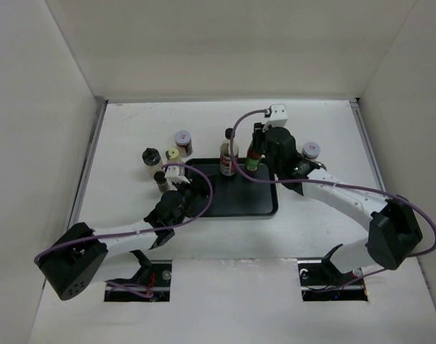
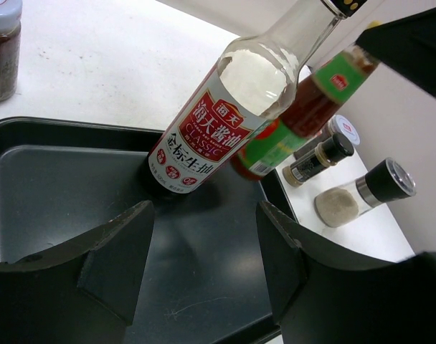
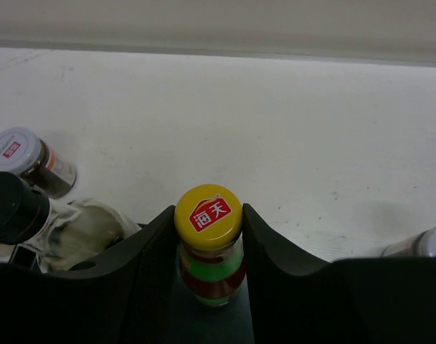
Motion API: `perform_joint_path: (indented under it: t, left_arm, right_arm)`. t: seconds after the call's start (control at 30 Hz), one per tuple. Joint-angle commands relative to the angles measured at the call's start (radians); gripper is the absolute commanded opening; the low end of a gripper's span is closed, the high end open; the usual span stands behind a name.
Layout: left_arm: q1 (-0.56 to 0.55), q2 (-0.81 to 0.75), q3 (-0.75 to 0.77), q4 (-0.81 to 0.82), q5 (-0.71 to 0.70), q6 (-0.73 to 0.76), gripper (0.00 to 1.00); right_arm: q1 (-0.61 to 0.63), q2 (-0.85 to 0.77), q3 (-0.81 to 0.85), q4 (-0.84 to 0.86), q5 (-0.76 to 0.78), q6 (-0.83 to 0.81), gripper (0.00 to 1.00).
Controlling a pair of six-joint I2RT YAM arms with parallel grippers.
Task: Organize the condiment bottles
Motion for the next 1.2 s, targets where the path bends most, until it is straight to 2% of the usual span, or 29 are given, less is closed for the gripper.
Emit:
perform_joint_path:
  t: [0.0,0.3,0.47,0.57,0.67,0.93,0.97,1.0,1.13,1.17]
  left_arm:
    - [0.002,-0.008,-0.001,0.068,0.009,-0.011,0.57]
    - [-0.001,-0.011,-0.001,0.068,0.009,-0.012,0.57]
    - [-0.001,-0.016,-0.001,0.068,0.009,-0.012,0.57]
    - [0.000,-0.011,-0.002,0.068,0.009,-0.012,0.57]
    - [-0.003,-0.010,-0.001,0.068,0.009,-0.012,0.57]
    - [-0.003,-0.011,0.001,0.068,0.009,-0.014,0.57]
    - [0.000,-0.008,-0.001,0.068,0.009,-0.015,0.57]
    - [0.000,-0.010,-0.001,0.068,0.009,-0.015,0.57]
    - [-0.003,-0.021,-0.002,0.068,0.009,-0.015,0.57]
    - [-0.003,-0.016,-0.002,0.068,0.009,-0.015,0.57]
  right_arm:
    - [0.019,0.005,0.016,0.170,0.015,0.049,0.16]
    - [0.067,0.060,0.004,0.204,0.028,0.065,0.17]
    - [0.082,0.092,-0.005,0.222,0.055,0.054,0.21]
    - [0.091,0.094,-0.017,0.233,0.069,0.052,0.32]
    - [0.091,0.083,-0.025,0.231,0.077,0.059,0.49]
    - [0.076,-0.079,-0.088,0.165,0.062,0.092,0.71]
    - [0.058,-0.109,-0.108,0.150,0.051,0.101,0.70]
    - [0.040,-0.133,-0.125,0.127,0.033,0.111,0.64]
    - [-0.062,-0.209,-0.172,-0.026,-0.024,0.177,0.33]
    - [-0.091,-0.212,-0.171,-0.080,-0.035,0.190,0.30]
